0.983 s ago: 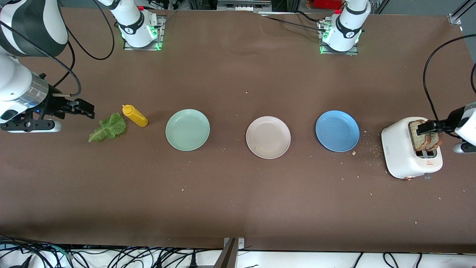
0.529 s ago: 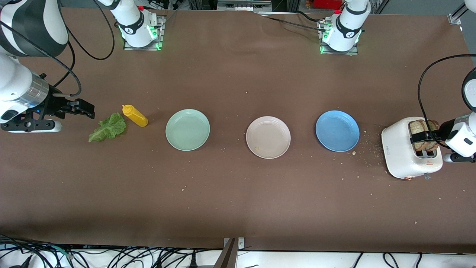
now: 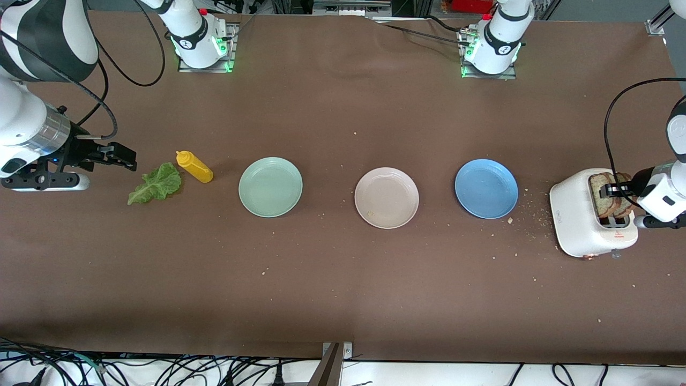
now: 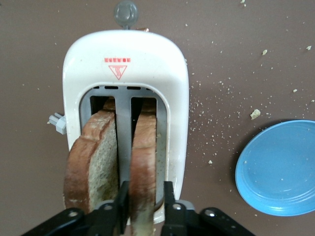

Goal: Make sandwich in beige plate with both arms
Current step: 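Reach the left gripper down to the toaster and grasp a bread slice, then lift the toast out of the toaster and carry it toward the beige plate, then lower the toast onto the beige plate while the right gripper grasps the mustard, then lift the yellow mustard bottle with the right gripper while the left gripper withdraws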

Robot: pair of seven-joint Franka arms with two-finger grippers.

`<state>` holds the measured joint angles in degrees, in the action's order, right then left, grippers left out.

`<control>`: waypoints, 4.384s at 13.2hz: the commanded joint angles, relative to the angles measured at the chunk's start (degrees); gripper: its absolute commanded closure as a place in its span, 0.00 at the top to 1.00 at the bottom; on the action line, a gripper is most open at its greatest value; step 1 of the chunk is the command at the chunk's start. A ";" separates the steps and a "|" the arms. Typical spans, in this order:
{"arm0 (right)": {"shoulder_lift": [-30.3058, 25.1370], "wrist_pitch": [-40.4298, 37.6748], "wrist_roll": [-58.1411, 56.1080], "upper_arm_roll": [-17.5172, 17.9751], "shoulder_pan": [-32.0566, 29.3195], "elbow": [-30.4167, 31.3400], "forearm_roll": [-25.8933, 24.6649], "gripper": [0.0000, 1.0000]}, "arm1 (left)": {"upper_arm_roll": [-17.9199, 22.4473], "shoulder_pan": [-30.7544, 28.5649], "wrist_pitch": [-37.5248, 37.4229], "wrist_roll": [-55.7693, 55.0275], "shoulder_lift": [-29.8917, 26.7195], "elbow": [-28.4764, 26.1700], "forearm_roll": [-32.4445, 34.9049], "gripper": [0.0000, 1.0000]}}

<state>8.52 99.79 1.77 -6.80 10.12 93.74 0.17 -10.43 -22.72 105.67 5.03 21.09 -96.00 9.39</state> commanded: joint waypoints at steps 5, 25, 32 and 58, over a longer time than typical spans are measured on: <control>-0.26 -0.29 0.17 -0.14 0.34 0.31 0.18 1.00 | -0.64 -0.48 -4.06 0.07 -3.06 0.02 2.12 0.00; 2.46 -1.26 -42.68 -6.38 -3.87 0.74 12.12 1.00 | -19.27 6.98 -10.41 -6.53 14.40 11.71 -43.74 0.00; 5.97 -0.99 -76.59 -6.56 -9.32 7.77 27.58 0.99 | -19.19 13.14 1.11 1.11 23.46 10.57 -47.53 0.00; 34.01 -15.32 -138.26 -5.85 -19.17 15.16 60.65 0.99 | -18.22 11.74 -6.25 2.36 8.73 7.58 -13.54 1.00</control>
<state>41.55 85.88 -135.23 -13.12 -8.40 109.95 59.64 -29.18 -10.02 102.17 8.00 34.60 -87.51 -7.61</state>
